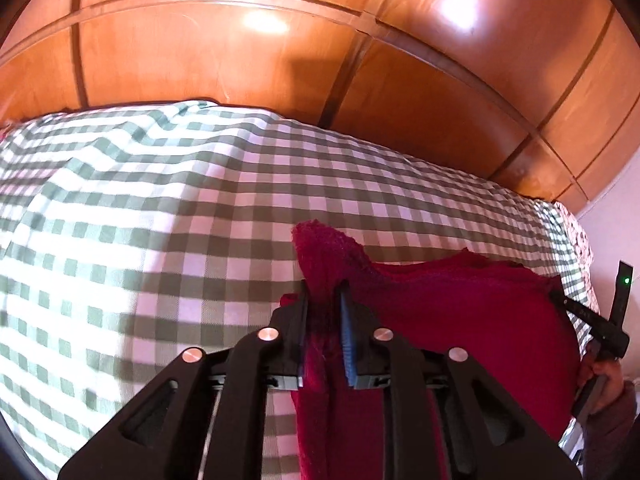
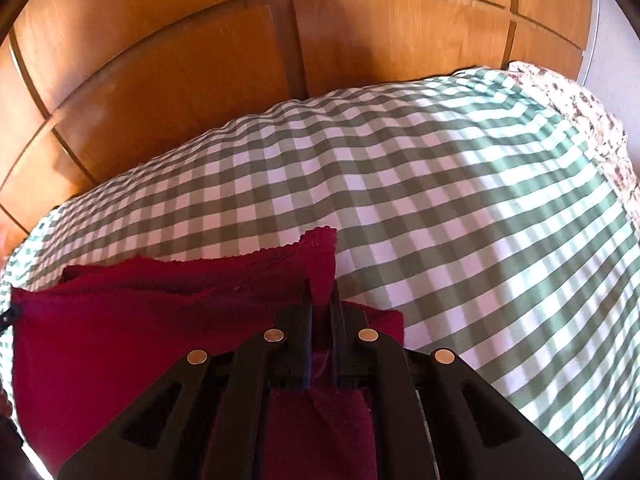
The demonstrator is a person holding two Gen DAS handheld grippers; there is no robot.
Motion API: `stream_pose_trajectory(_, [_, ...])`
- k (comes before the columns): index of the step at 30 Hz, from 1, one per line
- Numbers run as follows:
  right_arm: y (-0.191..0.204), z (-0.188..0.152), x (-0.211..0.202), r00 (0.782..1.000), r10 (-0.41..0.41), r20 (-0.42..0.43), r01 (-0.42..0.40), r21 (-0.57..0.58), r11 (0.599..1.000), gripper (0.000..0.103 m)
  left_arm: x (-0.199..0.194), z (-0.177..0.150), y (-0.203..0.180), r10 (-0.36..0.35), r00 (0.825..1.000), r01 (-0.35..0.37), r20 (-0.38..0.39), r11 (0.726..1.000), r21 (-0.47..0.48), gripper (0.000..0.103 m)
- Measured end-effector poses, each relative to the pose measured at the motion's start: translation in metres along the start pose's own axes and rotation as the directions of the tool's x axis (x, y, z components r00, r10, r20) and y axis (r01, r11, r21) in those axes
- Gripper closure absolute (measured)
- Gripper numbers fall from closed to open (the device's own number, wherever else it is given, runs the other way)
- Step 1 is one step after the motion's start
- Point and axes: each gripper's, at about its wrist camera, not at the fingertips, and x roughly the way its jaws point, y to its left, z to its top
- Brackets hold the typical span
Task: Fold small clothes
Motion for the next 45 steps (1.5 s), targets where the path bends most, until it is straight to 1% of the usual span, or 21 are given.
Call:
stream_pose_trajectory(1, [-0.001,0.000,-0.001,1.000,0.003,0.003,-0.003,0.003,1.000,0.097,-0.005,-0.002,0.000,0.007,1.000,-0.006,0.008,1.000,-0.004,0.069])
stream_pose_trajectory(2, [-0.002,-0.001,-0.005,1.000,0.010,0.006,-0.010,0.005,1.000,0.097,-0.012,-0.005,-0.003,0.010,1.000,-0.010,0.021,1.000,-0.001,0.067])
stream_pose_trajectory(3, [-0.003,-0.001,-0.008,1.000,0.012,0.013,-0.012,0.004,1.000,0.097,-0.021,-0.010,-0.006,0.015,0.999,-0.016,0.041,1.000,0.017,0.066])
stream_pose_trajectory(7, [-0.008,-0.011,-0.030,0.999,0.035,0.029,-0.036,0.014,0.999,0.097,-0.043,-0.030,-0.015,0.034,0.997,-0.038,0.067,0.997,0.063,0.064])
stream_pose_trajectory(9, [-0.011,-0.022,-0.041,0.998,0.042,0.036,-0.042,0.012,0.999,0.097,-0.054,-0.044,-0.019,0.052,0.995,-0.059,0.079,0.995,0.083,0.060])
stream_pose_trajectory(10, [-0.012,-0.028,-0.046,0.998,0.053,0.036,-0.053,0.016,0.998,0.094,-0.059,-0.050,-0.019,0.056,0.995,-0.064,0.087,0.994,0.091,0.058])
stream_pose_trajectory(11, [-0.014,-0.034,-0.052,0.997,0.062,0.036,-0.063,0.025,0.998,0.071,-0.064,-0.056,-0.020,0.059,0.994,-0.068,0.094,0.993,0.096,0.057])
stream_pose_trajectory(12, [-0.018,-0.044,-0.060,0.997,0.062,0.046,-0.064,0.042,0.997,0.043,-0.069,-0.062,-0.021,0.063,0.993,-0.073,0.098,0.992,0.101,0.056])
stream_pose_trajectory(13, [-0.019,-0.050,-0.064,0.996,0.063,0.056,-0.065,0.043,0.997,0.041,-0.074,-0.069,-0.022,0.067,0.992,-0.078,0.103,0.991,0.105,0.056])
stream_pose_trajectory(17, [-0.024,-0.080,-0.081,0.996,0.081,0.047,-0.083,0.053,0.995,0.041,-0.085,-0.085,-0.020,0.068,0.992,-0.079,0.108,0.991,0.106,0.055])
stream_pose_trajectory(23, [-0.035,-0.117,-0.095,0.995,0.099,0.027,-0.101,0.094,0.990,0.041,-0.096,-0.105,-0.017,0.078,0.991,-0.090,0.112,0.990,0.111,0.053])
stream_pose_trajectory(25, [-0.038,-0.125,-0.095,0.994,0.103,0.022,-0.105,0.105,0.989,0.043,-0.098,-0.111,-0.014,0.076,0.991,-0.088,0.108,0.990,0.109,0.053])
stream_pose_trajectory(26, [-0.039,-0.130,-0.096,0.994,0.105,0.018,-0.106,0.109,0.988,0.045,-0.099,-0.113,-0.015,0.077,0.991,-0.089,0.108,0.990,0.107,0.053])
stream_pose_trajectory(29, [-0.041,-0.138,-0.096,0.994,0.109,0.020,-0.110,0.123,0.986,0.048,-0.100,-0.120,-0.014,0.080,0.991,-0.091,0.103,0.990,0.107,0.053])
stream_pose_trajectory(33, [-0.041,-0.141,-0.096,0.994,0.104,0.023,-0.106,0.124,0.987,0.054,-0.102,-0.128,-0.013,0.082,0.992,-0.092,0.099,0.990,0.108,0.053])
stream_pose_trajectory(37, [-0.040,-0.143,-0.095,0.995,0.096,0.025,-0.099,0.120,0.988,0.057,-0.102,-0.135,-0.010,0.080,0.993,-0.089,0.090,0.991,0.104,0.053])
stream_pose_trajectory(41, [-0.037,-0.144,-0.093,0.996,0.082,0.029,-0.085,0.113,0.990,0.063,-0.099,-0.140,-0.008,0.061,0.996,-0.068,0.071,0.992,0.104,0.053])
stream_pose_trajectory(42, [-0.037,-0.145,-0.093,0.996,0.079,0.030,-0.082,0.112,0.990,0.065,-0.096,-0.142,-0.007,0.047,0.997,-0.052,0.055,0.993,0.103,0.054])
stream_pose_trajectory(43, [-0.036,-0.145,-0.093,0.997,0.076,0.031,-0.079,0.107,0.991,0.066,-0.095,-0.145,-0.007,0.034,0.999,-0.038,0.042,0.994,0.098,0.060])
stream_pose_trajectory(44, [-0.035,-0.145,-0.093,0.997,0.073,0.032,-0.076,0.102,0.992,0.068,-0.090,-0.148,-0.006,-0.001,1.000,0.000,0.016,0.996,0.092,0.080])
stream_pose_trajectory(45, [-0.034,-0.145,-0.093,0.997,0.069,0.032,-0.072,0.097,0.993,0.070,-0.087,-0.150,-0.005,-0.027,1.000,0.027,-0.005,0.995,0.091,0.089])
